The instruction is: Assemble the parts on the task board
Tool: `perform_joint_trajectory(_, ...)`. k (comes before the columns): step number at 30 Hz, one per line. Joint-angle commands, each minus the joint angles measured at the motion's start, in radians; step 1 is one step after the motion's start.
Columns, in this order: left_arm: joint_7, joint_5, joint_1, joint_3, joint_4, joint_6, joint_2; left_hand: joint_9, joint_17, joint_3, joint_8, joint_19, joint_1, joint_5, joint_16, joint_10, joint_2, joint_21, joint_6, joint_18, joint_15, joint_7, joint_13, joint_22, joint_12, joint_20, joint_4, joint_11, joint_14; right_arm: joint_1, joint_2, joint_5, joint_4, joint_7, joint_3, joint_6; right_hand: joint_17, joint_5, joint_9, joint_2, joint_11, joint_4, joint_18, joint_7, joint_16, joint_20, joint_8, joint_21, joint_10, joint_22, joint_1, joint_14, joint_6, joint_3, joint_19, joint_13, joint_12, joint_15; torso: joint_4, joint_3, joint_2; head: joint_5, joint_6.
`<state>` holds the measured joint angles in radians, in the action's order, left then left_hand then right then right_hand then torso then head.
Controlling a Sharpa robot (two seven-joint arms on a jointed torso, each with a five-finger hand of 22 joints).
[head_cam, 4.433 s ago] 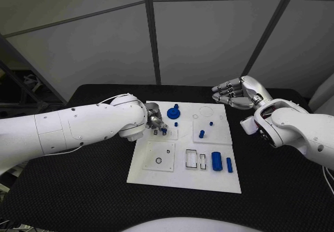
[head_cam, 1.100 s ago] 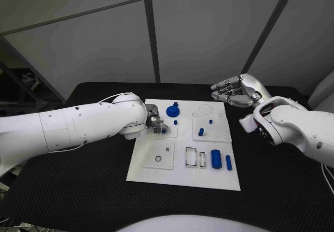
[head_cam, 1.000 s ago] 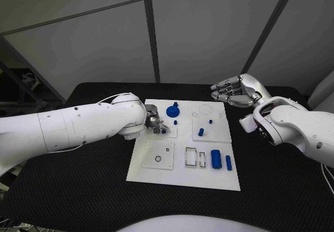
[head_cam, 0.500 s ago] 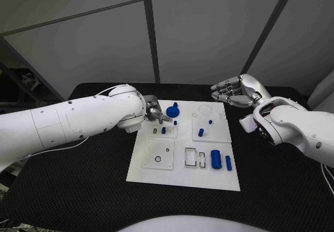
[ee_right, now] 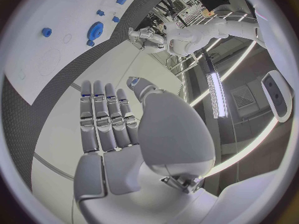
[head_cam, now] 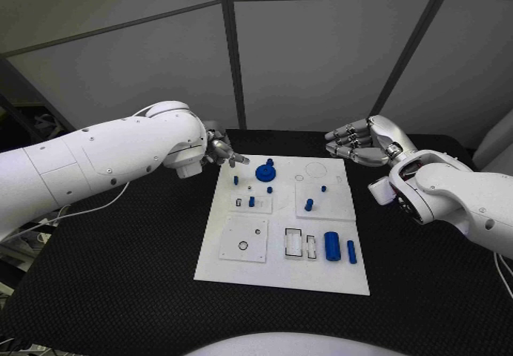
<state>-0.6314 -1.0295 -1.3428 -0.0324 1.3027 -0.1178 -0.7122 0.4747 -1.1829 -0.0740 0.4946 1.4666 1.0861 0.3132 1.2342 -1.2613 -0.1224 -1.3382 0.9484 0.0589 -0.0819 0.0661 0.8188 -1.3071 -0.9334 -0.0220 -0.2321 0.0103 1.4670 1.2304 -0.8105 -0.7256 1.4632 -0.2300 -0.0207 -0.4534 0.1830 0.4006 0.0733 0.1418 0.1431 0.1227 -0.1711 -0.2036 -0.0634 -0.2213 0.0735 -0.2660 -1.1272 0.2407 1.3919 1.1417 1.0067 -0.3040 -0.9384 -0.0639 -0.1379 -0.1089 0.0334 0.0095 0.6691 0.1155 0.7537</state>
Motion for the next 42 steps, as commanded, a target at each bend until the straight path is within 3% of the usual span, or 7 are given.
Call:
perform_joint_trajectory(1,0.014,0.006,-0.006,-0.001,-0.058,-0.114,0.031,-0.006,0.002,0.009,-0.007,-0.001,0.011,-0.001,-0.006,0.009,-0.001,0.007,-0.006,0.006,0.008,-0.001,-0.008,0.004,0.006,-0.01,-0.002,0.0,0.016,0.002,0.003,0.002,0.001,-0.005,0.001,0.006,-0.002,0.007,0.0,0.003,0.004,0.0,-0.01,-0.004,0.0,0.002,-0.007,0.005,0.002,-0.001,-0.009,-0.004,0.0,0.004,-0.007,0.001,0.004,-0.003,0.0015,0.0001,0.0,0.002,-0.003)
perform_joint_trajectory(5,0.021,-0.012,-0.01,0.001,-0.137,-0.137,0.073,-0.013,0.001,0.017,-0.012,-0.001,0.017,-0.001,-0.006,0.012,0.001,0.008,-0.005,0.006,0.009,0.001,-0.012,0.004,0.008,-0.012,-0.007,-0.001,0.015,0.002,0.004,0.002,0.001,-0.005,0.001,0.007,-0.002,0.007,0.0,0.003,0.004,0.0,-0.01,-0.004,0.0,0.002,-0.007,0.005,0.002,-0.001,-0.009,-0.004,0.0,0.004,-0.007,0.001,0.004,-0.003,0.0026,-0.0008,0.001,0.004,-0.005)
perform_joint_trajectory(9,0.022,-0.023,-0.011,0.012,-0.194,-0.165,0.107,-0.016,-0.001,0.022,-0.014,0.001,0.019,-0.001,-0.004,0.011,0.004,0.005,-0.003,0.005,0.01,0.001,-0.01,0.001,0.005,-0.013,-0.01,-0.002,0.016,0.002,0.005,0.002,0.002,-0.004,0.001,0.007,-0.002,0.007,0.0,0.003,0.004,0.0,-0.01,-0.004,0.0,0.002,-0.007,0.005,0.002,-0.001,-0.009,-0.004,0.0,0.004,-0.007,0.001,0.004,-0.003,0.0023,-0.0008,0.002,0.004,-0.004)
perform_joint_trajectory(14,0.025,-0.034,-0.011,0.029,-0.246,-0.193,0.14,-0.018,0.0,0.025,-0.014,0.001,0.021,-0.001,-0.004,0.011,0.008,0.004,0.001,0.005,0.01,0.0,-0.01,-0.001,0.003,-0.013,-0.013,-0.002,0.016,0.002,0.007,0.002,0.002,-0.003,0.001,0.008,-0.002,0.007,0.0,0.003,0.004,0.0,-0.01,-0.004,0.0,0.002,-0.007,0.005,0.002,-0.001,-0.009,-0.004,0.0,0.004,-0.007,0.001,0.004,-0.003,0.0016,-0.0006,0.001,0.006,-0.001)
perform_joint_trajectory(21,0.035,-0.053,-0.007,0.038,-0.304,-0.218,0.179,-0.021,0.001,0.029,-0.014,0.002,0.027,-0.001,-0.005,0.011,0.013,0.003,0.007,0.005,0.01,0.0,-0.011,-0.003,0.002,-0.014,-0.016,-0.001,0.016,0.002,0.011,0.002,0.002,-0.003,0.001,0.01,-0.002,0.007,0.0,0.003,0.004,0.0,-0.01,-0.004,0.0,0.002,-0.007,0.005,0.002,-0.001,-0.009,-0.004,0.0,0.004,-0.007,0.001,0.004,-0.003,0.0022,-0.0011,0.001,0.008,0.005)
perform_joint_trajectory(36,0.039,-0.057,0.0,0.041,-0.326,-0.25,0.195,-0.024,0.002,0.034,-0.014,0.003,0.033,0.0,-0.006,0.011,0.02,0.001,0.013,0.004,0.01,-0.001,-0.012,-0.006,0.001,-0.014,-0.02,-0.001,0.015,0.002,0.015,0.002,0.0,-0.003,0.001,0.011,-0.002,0.007,0.0,0.003,0.004,0.0,-0.01,-0.004,0.0,0.002,-0.007,0.005,0.002,-0.001,-0.009,-0.004,0.0,0.004,-0.007,0.001,0.004,-0.003,-0.0006,0.0,0.0,0.006,0.008)
perform_joint_trajectory(42,0.04,-0.058,0.005,0.041,-0.326,-0.261,0.196,-0.026,0.003,0.036,-0.015,0.003,0.038,0.0,-0.007,0.012,0.023,0.002,0.015,0.004,0.01,-0.002,-0.014,-0.006,0.002,-0.014,-0.02,0.0,0.015,0.002,0.016,0.002,-0.001,-0.003,0.001,0.011,-0.002,0.007,0.0,0.003,0.004,0.0,-0.01,-0.004,0.0,0.002,-0.007,0.005,0.002,-0.001,-0.009,-0.004,0.0,0.004,-0.007,0.001,0.004,-0.003,0.0012,-0.0004,0.0,0.007,0.01)
